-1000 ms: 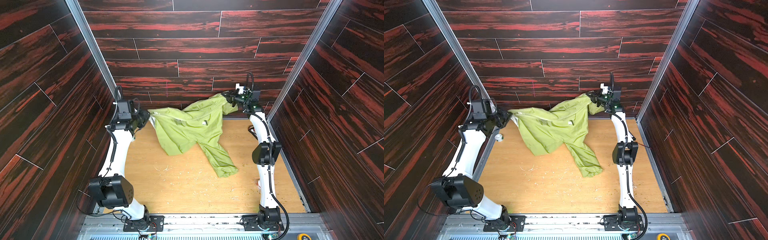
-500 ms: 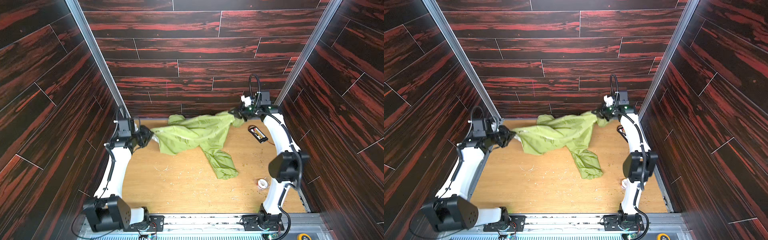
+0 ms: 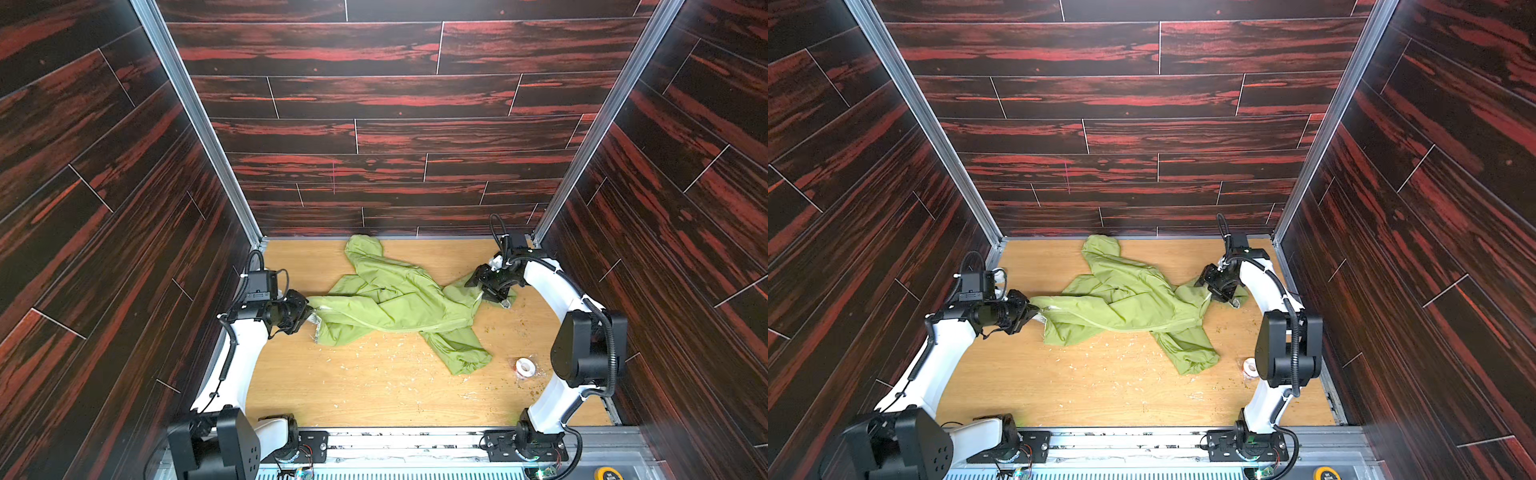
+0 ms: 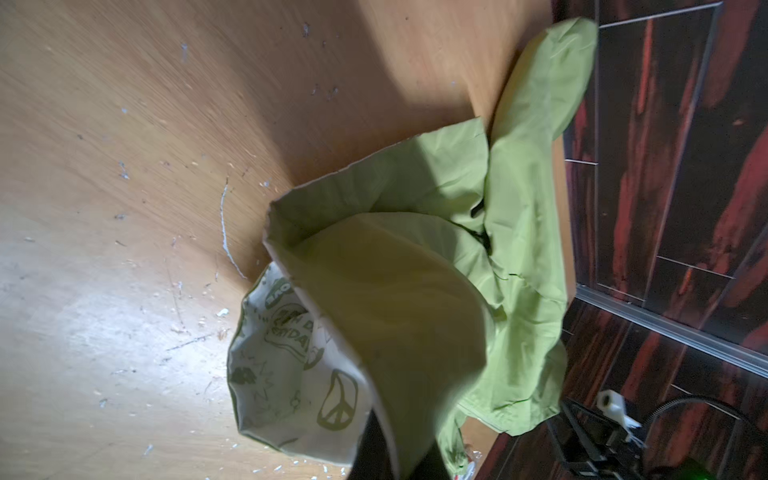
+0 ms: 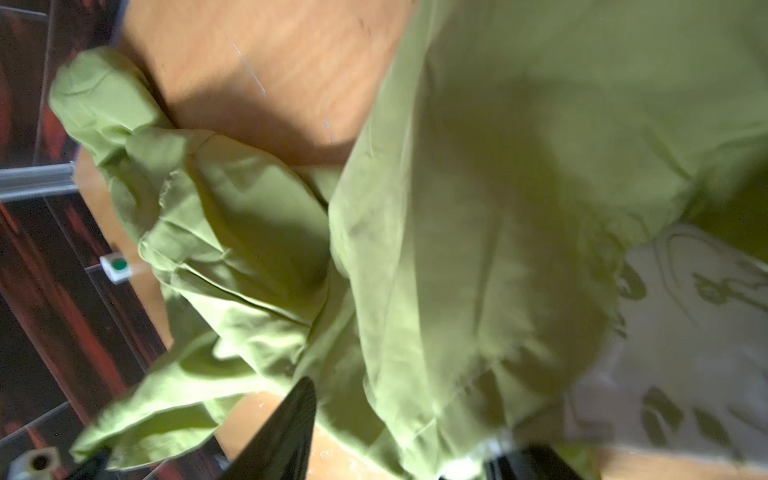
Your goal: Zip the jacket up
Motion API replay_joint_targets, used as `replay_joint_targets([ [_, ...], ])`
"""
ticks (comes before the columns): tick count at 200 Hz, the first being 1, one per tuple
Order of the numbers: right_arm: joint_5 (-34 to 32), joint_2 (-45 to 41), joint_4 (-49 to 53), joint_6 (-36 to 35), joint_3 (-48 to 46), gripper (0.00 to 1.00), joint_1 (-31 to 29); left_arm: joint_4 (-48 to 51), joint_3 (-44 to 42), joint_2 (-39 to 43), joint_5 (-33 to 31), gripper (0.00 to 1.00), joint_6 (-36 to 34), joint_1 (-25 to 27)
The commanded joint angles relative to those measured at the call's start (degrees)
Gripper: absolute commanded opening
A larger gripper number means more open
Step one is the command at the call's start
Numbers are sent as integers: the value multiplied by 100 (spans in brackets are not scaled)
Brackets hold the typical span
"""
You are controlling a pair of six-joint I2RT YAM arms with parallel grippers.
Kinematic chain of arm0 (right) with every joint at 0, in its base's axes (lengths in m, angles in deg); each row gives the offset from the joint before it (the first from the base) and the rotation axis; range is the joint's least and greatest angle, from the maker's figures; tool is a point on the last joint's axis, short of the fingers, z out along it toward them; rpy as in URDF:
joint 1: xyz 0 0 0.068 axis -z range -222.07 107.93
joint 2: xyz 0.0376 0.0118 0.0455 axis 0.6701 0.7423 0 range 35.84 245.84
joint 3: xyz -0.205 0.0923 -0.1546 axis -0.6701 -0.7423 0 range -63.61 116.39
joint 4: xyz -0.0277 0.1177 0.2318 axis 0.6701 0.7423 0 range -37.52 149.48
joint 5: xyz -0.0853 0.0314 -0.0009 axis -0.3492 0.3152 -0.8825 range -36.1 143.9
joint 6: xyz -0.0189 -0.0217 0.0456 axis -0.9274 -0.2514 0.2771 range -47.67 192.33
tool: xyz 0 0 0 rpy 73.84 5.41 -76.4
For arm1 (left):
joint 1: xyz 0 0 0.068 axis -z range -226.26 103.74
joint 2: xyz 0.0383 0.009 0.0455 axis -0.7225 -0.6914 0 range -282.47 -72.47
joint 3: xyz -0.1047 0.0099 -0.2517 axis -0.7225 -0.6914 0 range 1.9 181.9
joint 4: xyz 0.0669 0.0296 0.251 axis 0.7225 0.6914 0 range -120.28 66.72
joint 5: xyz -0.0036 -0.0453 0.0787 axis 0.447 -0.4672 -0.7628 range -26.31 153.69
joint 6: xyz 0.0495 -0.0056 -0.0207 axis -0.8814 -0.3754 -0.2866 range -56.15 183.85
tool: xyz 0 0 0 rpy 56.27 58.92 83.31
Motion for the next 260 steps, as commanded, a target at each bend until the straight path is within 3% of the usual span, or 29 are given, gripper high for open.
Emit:
replay_joint_targets([
  [1, -326, -390, 88, 40, 151, 68, 19, 157, 142, -98, 62, 0, -300, -33],
  [73, -1052, -1584, 484, 381, -741, 68, 3, -34, 407, -329, 223, 0, -265, -33],
  [99, -696, -1948, 305, 497, -944, 66, -76, -44, 530, -418, 229, 0, -291, -33],
  [141, -2, -1781, -160, 858, -1522, 56, -296, -60, 673, -607, 322, 0, -298, -40],
  [240, 351, -1072, -984, 1067, -2171, 48, -327, -48, 608, -586, 319, 0, -259, -38],
  [260, 438, -976, -1096, 1084, -2138, 40, -326, -20, 597, -583, 315, 0, -267, -33],
])
